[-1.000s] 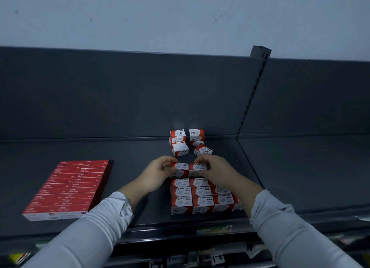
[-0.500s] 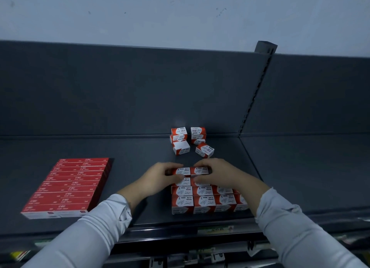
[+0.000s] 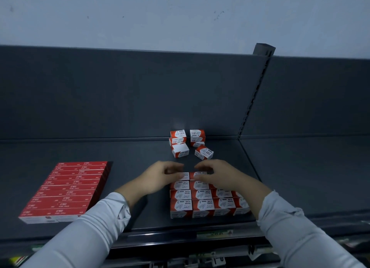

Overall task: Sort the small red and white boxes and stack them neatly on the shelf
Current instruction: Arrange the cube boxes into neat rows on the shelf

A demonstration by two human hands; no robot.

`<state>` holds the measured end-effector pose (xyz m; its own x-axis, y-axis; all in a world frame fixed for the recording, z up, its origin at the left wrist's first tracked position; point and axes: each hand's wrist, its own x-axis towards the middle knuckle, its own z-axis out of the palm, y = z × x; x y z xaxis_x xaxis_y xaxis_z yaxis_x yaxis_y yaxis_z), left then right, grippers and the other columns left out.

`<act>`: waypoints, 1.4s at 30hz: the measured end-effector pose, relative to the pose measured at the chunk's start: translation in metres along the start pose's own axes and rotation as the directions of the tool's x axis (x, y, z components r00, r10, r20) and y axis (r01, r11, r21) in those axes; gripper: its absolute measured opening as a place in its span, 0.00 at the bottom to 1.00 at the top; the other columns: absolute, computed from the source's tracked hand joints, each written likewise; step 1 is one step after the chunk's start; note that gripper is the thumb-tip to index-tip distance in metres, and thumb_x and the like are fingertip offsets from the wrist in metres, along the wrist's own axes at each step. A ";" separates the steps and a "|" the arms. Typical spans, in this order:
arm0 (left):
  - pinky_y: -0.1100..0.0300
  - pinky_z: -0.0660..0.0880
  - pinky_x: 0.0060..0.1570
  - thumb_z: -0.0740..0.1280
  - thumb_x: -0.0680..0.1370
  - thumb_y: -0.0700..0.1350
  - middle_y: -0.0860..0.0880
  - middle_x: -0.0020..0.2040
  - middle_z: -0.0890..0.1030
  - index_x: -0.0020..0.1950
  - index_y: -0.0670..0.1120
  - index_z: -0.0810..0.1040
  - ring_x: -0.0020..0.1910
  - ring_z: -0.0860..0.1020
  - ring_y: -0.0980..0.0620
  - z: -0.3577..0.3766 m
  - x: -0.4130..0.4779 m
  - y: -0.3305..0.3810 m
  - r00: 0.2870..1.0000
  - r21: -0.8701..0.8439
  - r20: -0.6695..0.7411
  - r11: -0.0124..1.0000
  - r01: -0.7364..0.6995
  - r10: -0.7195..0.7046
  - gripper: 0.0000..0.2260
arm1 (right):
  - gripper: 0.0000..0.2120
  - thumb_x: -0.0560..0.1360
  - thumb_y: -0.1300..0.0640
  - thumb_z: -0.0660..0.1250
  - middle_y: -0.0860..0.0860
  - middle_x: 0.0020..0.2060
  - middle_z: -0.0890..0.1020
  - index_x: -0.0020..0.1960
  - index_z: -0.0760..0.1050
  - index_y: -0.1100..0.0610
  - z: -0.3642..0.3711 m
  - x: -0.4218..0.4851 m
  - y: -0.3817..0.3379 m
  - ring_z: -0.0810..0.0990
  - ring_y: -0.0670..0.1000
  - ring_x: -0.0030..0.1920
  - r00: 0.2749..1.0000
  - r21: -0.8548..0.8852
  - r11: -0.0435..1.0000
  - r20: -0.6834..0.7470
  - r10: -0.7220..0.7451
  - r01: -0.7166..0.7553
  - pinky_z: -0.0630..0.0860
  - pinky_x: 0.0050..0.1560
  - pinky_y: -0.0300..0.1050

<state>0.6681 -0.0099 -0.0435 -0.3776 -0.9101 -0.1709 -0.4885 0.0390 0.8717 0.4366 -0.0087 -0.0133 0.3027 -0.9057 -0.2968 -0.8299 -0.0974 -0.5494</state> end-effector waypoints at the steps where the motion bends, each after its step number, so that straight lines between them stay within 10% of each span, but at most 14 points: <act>1: 0.63 0.76 0.56 0.69 0.78 0.49 0.55 0.56 0.81 0.66 0.51 0.76 0.55 0.80 0.57 -0.002 0.003 0.002 0.999 0.009 -0.042 1.000 0.001 -0.001 0.17 | 0.22 0.76 0.42 0.68 0.43 0.63 0.75 0.68 0.72 0.44 -0.002 0.001 0.001 0.74 0.44 0.61 0.999 0.004 1.000 -0.043 0.005 -0.005 0.72 0.60 0.41; 8: 0.60 0.74 0.58 0.71 0.75 0.43 0.51 0.57 0.81 0.62 0.48 0.78 0.56 0.78 0.54 -0.021 0.037 0.001 0.963 0.192 -0.269 0.981 0.034 0.020 0.15 | 0.20 0.77 0.51 0.69 0.50 0.65 0.72 0.68 0.72 0.50 -0.008 0.022 0.017 0.73 0.50 0.63 0.947 -0.059 0.994 -0.314 0.069 -0.091 0.71 0.62 0.44; 17: 0.50 0.74 0.60 0.75 0.71 0.53 0.52 0.56 0.79 0.63 0.53 0.76 0.56 0.78 0.50 -0.023 0.075 0.000 0.962 0.444 -0.273 0.886 0.134 -0.009 0.21 | 0.27 0.76 0.52 0.70 0.54 0.63 0.73 0.71 0.65 0.53 -0.007 0.049 0.013 0.74 0.53 0.61 0.954 -0.008 0.991 -0.271 0.129 -0.136 0.72 0.59 0.44; 23: 0.49 0.72 0.61 0.74 0.72 0.50 0.52 0.55 0.74 0.59 0.53 0.77 0.56 0.75 0.49 -0.012 0.080 -0.003 0.947 0.440 -0.323 0.885 0.156 -0.007 0.17 | 0.11 0.79 0.59 0.64 0.55 0.56 0.77 0.59 0.68 0.55 -0.001 0.056 0.019 0.76 0.53 0.54 0.931 -0.027 0.981 -0.320 0.173 -0.192 0.76 0.53 0.48; 28: 0.64 0.67 0.56 0.73 0.74 0.47 0.46 0.61 0.73 0.68 0.51 0.76 0.57 0.73 0.51 -0.007 0.079 -0.006 0.959 0.395 -0.284 0.912 0.108 0.009 0.22 | 0.27 0.77 0.60 0.65 0.53 0.71 0.65 0.74 0.62 0.51 0.002 0.055 0.021 0.69 0.57 0.66 0.949 -0.107 0.990 -0.311 0.058 -0.096 0.70 0.66 0.53; 32: 0.60 0.72 0.59 0.72 0.74 0.50 0.47 0.58 0.78 0.64 0.50 0.79 0.57 0.76 0.52 -0.009 0.078 -0.011 0.965 0.230 -0.262 0.969 0.090 -0.027 0.18 | 0.30 0.77 0.63 0.62 0.49 0.75 0.61 0.77 0.60 0.49 0.003 0.058 0.021 0.67 0.56 0.69 0.974 -0.246 0.968 -0.224 -0.020 -0.037 0.69 0.68 0.53; 37: 0.53 0.79 0.44 0.65 0.80 0.46 0.45 0.43 0.84 0.42 0.46 0.82 0.44 0.81 0.48 -0.009 0.064 0.007 0.946 -0.340 -0.251 0.934 0.112 -0.205 0.10 | 0.34 0.76 0.42 0.67 0.54 0.66 0.64 0.76 0.59 0.49 -0.001 0.057 0.021 0.65 0.56 0.67 0.977 -0.191 0.976 -0.200 0.070 -0.109 0.68 0.67 0.55; 42: 0.63 0.76 0.37 0.59 0.83 0.48 0.45 0.43 0.84 0.53 0.44 0.79 0.39 0.80 0.51 -0.011 0.052 0.025 0.933 -0.585 -0.212 0.803 0.117 -0.291 0.11 | 0.31 0.71 0.43 0.73 0.52 0.62 0.64 0.68 0.67 0.53 -0.004 0.048 0.022 0.71 0.50 0.59 0.973 0.018 0.995 -0.211 0.097 -0.095 0.72 0.62 0.44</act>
<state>0.6447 -0.0605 -0.0256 -0.0436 -0.9479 -0.3155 0.0234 -0.3166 0.9483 0.4307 -0.0559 -0.0362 0.1151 -0.9775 -0.1768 -0.8461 -0.0032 -0.5330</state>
